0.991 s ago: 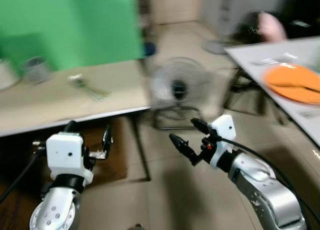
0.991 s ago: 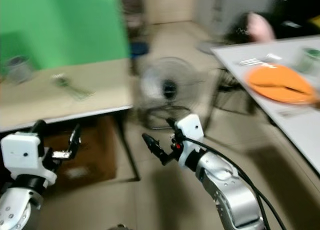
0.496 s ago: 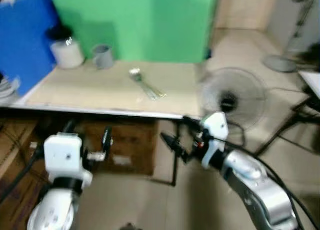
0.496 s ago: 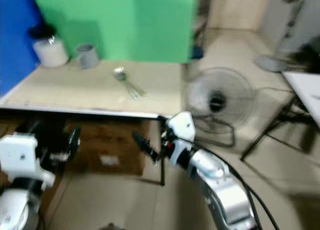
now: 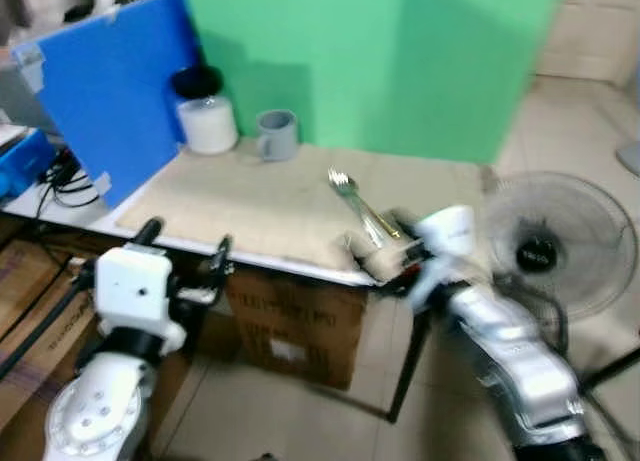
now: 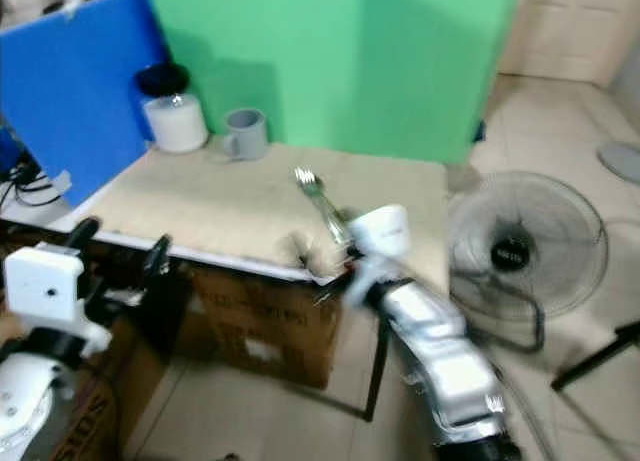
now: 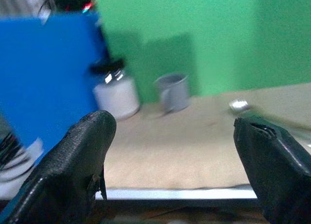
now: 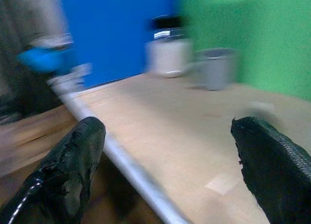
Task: Setting the table
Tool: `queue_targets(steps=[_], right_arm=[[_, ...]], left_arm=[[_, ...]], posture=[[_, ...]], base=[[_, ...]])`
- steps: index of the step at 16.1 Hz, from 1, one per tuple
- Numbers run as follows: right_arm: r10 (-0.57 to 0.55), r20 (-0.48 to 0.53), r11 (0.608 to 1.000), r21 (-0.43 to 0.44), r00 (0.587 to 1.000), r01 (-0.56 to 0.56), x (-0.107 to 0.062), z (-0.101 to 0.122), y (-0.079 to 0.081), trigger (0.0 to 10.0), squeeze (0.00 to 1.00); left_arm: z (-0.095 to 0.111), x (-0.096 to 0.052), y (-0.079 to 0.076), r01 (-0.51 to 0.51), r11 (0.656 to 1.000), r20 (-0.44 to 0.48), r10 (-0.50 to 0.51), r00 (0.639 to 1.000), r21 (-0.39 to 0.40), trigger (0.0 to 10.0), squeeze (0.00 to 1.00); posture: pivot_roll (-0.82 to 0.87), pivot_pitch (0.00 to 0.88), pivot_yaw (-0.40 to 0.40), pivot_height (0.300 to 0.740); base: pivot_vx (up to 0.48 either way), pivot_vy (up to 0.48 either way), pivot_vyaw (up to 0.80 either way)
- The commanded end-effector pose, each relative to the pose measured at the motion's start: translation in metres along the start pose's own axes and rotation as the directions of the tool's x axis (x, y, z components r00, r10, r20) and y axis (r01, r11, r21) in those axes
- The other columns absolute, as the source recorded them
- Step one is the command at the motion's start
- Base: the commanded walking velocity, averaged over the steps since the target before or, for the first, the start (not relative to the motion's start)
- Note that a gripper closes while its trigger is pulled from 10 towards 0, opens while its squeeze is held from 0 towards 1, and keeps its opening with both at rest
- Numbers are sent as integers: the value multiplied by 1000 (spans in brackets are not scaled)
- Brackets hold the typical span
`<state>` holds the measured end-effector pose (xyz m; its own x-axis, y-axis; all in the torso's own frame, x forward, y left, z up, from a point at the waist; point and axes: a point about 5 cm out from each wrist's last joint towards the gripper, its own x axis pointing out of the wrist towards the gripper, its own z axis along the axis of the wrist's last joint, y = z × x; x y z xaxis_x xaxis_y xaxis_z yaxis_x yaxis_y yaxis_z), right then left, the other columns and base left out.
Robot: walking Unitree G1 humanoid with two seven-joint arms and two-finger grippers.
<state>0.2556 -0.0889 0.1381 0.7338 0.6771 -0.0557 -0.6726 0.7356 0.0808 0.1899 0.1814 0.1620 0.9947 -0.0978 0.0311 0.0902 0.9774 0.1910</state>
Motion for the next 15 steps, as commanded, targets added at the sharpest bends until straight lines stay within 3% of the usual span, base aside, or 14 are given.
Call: queue_targets(steps=[1, 4, 6, 11, 12, 13, 14, 15], right_arm=[[-17, 2, 1000, -24, 1000, 17, -6, 3, -6, 10000, 1000], [-80, 18, 997, 10, 997, 80, -4, 2, -8, 10000, 1000], [-122, 23, 992, 41, 992, 121, -5, 5, -15, 10000, 1000], [-110, -8, 994, -1, 994, 110, -3, 8, -24, 10000, 1000], [-114, -13, 994, -4, 993, 114, -1, 10, -26, 10000, 886], [-114, -26, 993, -16, 993, 113, -1, 11, -28, 10000, 275], [-116, -32, 993, -16, 993, 116, -2, 11, -29, 10000, 0], [-119, -66, 993, -17, 991, 118, -3, 10, -33, 10000, 0]], left_arm=[[1, 2, -6, 32, 999, 2, -32, 999, -13, 10000, 0], [-1, 2, -12, 79, 997, -11, -79, 997, -10, 10000, 0], [-3, 1, -15, 123, 992, -25, -123, 992, -21, 10000, 0], [-4, 1, -16, 156, 988, -36, -156, 987, -11, 10000, 0], [-4, 1, -17, 178, 984, -39, -178, 983, -14, 10000, 0], [-5, 0, -19, 225, 974, -51, -226, 973, -24, 10000, 0], [-6, -1, -21, 245, 969, -57, -246, 968, -29, 10000, 0], [-7, -1, -23, 290, 956, -61, -292, 954, -41, 10000, 0]], posture=[[17, 0, 53, 740], [21, 0, 45, 740], [20, 0, 44, 740], [23, 0, 37, 740], [24, 0, 35, 740], [21, 0, 31, 740], [21, 0, 31, 740], [18, 0, 29, 740]], base=[[315, 0, 594], [317, 0, 800], [315, 0, 0], [305, 0, 0], [304, 0, 0], [300, 0, 0], [296, 0, 0], [289, 0, 0]])
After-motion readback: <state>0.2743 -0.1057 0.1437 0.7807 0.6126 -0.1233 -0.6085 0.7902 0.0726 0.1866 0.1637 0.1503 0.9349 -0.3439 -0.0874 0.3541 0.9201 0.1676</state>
